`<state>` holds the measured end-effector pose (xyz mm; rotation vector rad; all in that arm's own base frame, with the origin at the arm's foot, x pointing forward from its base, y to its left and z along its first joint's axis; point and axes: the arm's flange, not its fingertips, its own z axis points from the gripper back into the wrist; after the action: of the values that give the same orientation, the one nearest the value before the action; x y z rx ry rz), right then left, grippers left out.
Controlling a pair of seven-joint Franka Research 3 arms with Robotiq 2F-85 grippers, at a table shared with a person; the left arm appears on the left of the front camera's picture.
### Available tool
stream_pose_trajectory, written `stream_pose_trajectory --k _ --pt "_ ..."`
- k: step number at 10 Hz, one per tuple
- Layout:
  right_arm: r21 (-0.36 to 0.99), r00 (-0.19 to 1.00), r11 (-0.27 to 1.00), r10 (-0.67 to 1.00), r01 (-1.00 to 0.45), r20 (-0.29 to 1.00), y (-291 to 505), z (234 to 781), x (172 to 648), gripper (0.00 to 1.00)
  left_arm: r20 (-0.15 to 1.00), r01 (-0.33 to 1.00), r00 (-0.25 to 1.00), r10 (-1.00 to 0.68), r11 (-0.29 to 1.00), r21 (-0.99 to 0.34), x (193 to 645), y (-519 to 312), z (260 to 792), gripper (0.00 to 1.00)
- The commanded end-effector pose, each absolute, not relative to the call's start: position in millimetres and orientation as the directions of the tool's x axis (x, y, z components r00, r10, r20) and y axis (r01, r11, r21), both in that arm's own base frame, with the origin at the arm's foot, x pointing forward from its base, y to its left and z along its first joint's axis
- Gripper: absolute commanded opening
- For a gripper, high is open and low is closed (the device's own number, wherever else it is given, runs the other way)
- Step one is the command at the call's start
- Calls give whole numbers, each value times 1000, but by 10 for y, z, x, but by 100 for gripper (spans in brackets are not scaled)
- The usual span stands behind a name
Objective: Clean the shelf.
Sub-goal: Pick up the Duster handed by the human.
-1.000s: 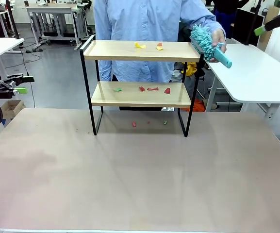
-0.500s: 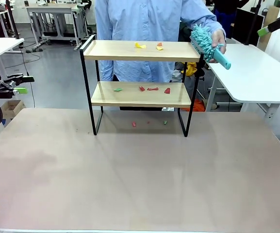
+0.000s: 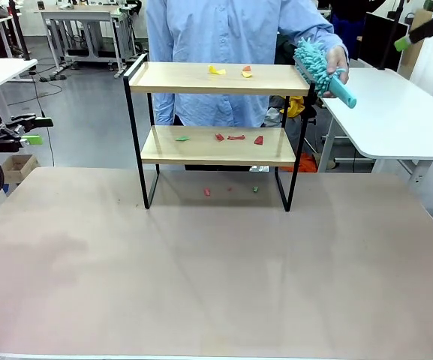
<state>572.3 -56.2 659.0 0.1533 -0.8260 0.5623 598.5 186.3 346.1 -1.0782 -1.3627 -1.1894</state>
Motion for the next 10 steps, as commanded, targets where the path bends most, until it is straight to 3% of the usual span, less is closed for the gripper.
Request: stream_pose_trajectory --k 1,5,10 --pt "20 711 936 252 -351 656 -45 6779 5652 100 992 985 -127 6 115 125 5975 1855 3477 100" --pt "128 806 954 153 -272 572 492 6794 5443 100 992 985 -127 6 115 125 5975 1855 3477 100" --pt "36 815 971 178 -237 551 917 6431 5373 100 992 985 -127 6 115 125 5975 1855 3477 100"
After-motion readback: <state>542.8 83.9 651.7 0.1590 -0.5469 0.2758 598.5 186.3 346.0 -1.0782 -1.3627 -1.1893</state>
